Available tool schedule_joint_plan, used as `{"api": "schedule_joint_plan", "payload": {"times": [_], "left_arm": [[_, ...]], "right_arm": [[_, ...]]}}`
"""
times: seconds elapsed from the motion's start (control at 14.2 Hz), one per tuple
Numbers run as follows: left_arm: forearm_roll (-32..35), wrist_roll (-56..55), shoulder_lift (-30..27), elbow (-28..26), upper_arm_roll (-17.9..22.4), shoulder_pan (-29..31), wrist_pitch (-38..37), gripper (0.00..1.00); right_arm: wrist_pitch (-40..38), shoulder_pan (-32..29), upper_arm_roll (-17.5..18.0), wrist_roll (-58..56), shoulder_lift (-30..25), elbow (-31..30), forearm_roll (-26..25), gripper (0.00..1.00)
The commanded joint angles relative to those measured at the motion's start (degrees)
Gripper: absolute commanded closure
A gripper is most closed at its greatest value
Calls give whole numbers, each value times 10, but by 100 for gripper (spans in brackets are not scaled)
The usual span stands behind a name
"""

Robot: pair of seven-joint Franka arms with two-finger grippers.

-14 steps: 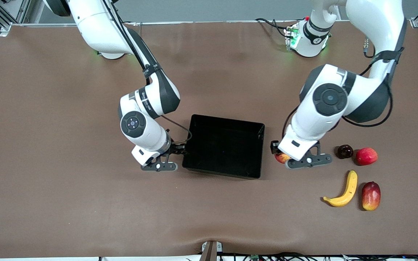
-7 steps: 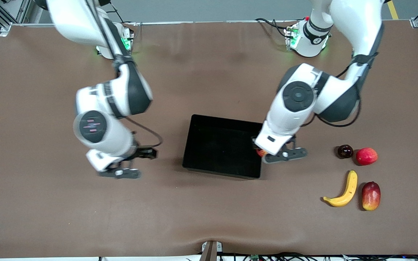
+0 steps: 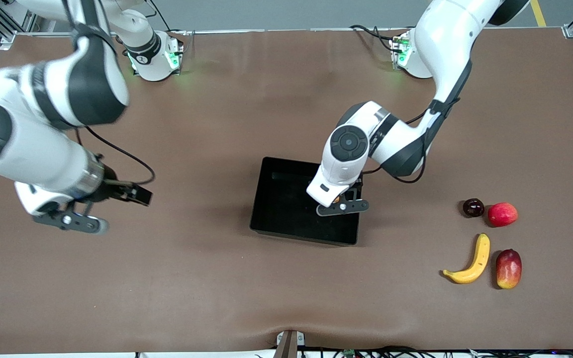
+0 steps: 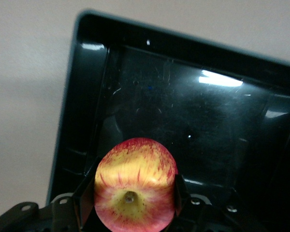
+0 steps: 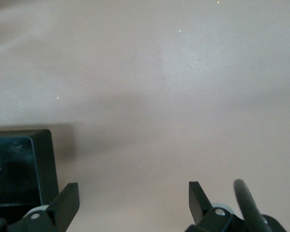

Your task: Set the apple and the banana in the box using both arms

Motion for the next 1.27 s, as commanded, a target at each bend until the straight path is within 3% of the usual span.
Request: {"api": "schedule_joint_plan", "payload": {"times": [0.0, 0.21, 0.56, 0.7, 0.91, 0.98, 1.2], "left_arm": [[15, -6, 23, 9, 4, -9, 12, 100], [28, -7, 42, 6, 4, -10, 17, 100], [30, -17, 73, 0, 4, -10, 17, 100], [30, -29, 78, 1, 4, -15, 17, 97], [29, -29, 78, 2, 5, -11, 17, 14], [30, -25, 78, 3, 6, -10, 17, 0], [29, -24, 61, 9, 7, -8, 10, 0]], "right_arm": [[6, -27, 8, -56, -75, -83, -10, 0], [6, -40, 3, -85, -121, -121, -21, 0], [57, -45, 4, -110, -239, -259, -94, 0], [60, -48, 3, -111, -271, -286, -114, 0], [33, -74, 3, -122, -273, -262, -115, 0], [31, -101, 3, -167, -273, -259, -112, 0], [30, -160, 4, -299, -269, -233, -105, 0]]}}
